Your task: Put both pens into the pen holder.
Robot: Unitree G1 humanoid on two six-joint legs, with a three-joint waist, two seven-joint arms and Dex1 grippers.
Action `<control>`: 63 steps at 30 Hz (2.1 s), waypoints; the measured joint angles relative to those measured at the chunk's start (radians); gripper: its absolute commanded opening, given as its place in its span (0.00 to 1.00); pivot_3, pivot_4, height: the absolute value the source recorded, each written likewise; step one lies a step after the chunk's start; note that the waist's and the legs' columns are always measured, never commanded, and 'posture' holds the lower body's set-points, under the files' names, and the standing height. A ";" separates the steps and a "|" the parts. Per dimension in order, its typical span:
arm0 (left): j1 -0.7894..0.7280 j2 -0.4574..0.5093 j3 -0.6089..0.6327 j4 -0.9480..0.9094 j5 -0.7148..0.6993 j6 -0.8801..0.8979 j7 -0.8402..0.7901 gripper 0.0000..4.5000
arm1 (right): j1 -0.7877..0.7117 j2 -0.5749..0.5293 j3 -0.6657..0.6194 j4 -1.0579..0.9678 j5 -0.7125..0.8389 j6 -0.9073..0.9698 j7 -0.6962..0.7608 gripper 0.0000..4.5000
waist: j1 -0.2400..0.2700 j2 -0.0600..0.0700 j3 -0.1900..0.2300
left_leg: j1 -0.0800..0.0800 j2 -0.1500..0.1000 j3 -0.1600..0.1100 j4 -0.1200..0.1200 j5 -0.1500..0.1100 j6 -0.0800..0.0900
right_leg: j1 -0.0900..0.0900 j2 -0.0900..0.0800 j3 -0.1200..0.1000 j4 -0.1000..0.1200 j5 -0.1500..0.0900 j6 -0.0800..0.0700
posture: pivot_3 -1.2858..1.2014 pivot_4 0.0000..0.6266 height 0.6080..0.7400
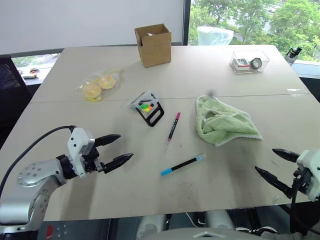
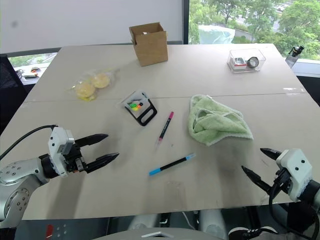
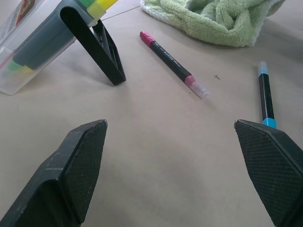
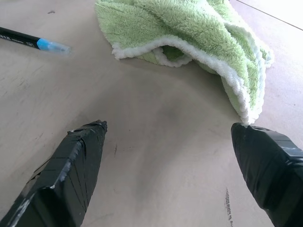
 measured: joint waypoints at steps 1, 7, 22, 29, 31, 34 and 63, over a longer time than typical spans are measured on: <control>0.000 0.000 0.000 0.000 0.000 0.000 0.000 0.99 | 0.000 0.000 0.000 0.000 0.000 0.000 0.000 1.00 | 0.000 0.000 0.000 | 0.000 0.000 0.000 0.000 0.000 0.000 | 0.000 0.000 0.000 0.000 0.000 0.000 | 0.52 0.24 1.00; -0.110 -0.027 -0.028 -0.098 -0.107 0.051 -0.006 0.99 | -0.358 -0.103 0.083 -0.039 0.148 0.250 -0.098 1.00 | -0.005 0.000 0.003 | 0.002 0.005 0.009 0.000 -0.001 -0.002 | 0.000 -0.008 -0.009 -0.002 0.002 -0.002 | 0.52 0.24 1.00; -0.093 -0.034 -0.042 -0.173 -0.120 0.045 -0.030 0.99 | -1.236 -0.034 0.838 0.538 -0.155 0.460 -0.067 1.00 | -0.001 -0.001 0.004 | -0.001 0.006 0.011 -0.001 0.000 0.000 | -0.001 -0.004 -0.013 -0.006 0.006 -0.007 | 0.52 0.24 1.00; -0.067 -0.053 -0.041 -0.202 -0.115 0.038 0.003 1.00 | -1.393 0.055 0.924 0.917 -0.287 0.306 0.040 0.61 | -0.004 -0.001 0.004 | 0.001 0.005 0.011 -0.001 0.000 0.000 | 0.000 -0.004 -0.012 -0.007 0.009 -0.003 | 0.52 0.24 1.00; -0.057 -0.056 -0.041 -0.210 -0.112 0.037 0.007 1.00 | -1.397 0.054 0.921 0.943 -0.294 0.290 0.063 0.41 | 0.000 -0.001 0.004 | 0.001 0.005 0.010 -0.001 0.000 0.000 | 0.001 -0.004 -0.012 -0.006 0.008 -0.004 | 0.52 0.24 1.00; -0.055 -0.067 -0.042 -0.220 -0.112 0.035 0.025 1.00 | -1.374 0.022 0.885 0.954 -0.301 0.276 0.065 0.09 | 0.008 0.000 0.004 | 0.000 0.005 0.010 0.001 0.000 0.001 | 0.001 -0.004 -0.012 -0.006 0.009 -0.004 | 0.52 0.24 1.00; -0.805 0.071 -0.694 -0.148 0.040 0.581 0.031 1.00 | -0.333 -0.185 -0.134 -0.062 0.074 0.248 0.330 0.99 | 0.022 0.002 0.009 | -0.001 0.008 0.012 0.009 -0.003 0.005 | 0.003 0.005 -0.009 -0.006 0.010 0.010 | 0.52 0.24 1.00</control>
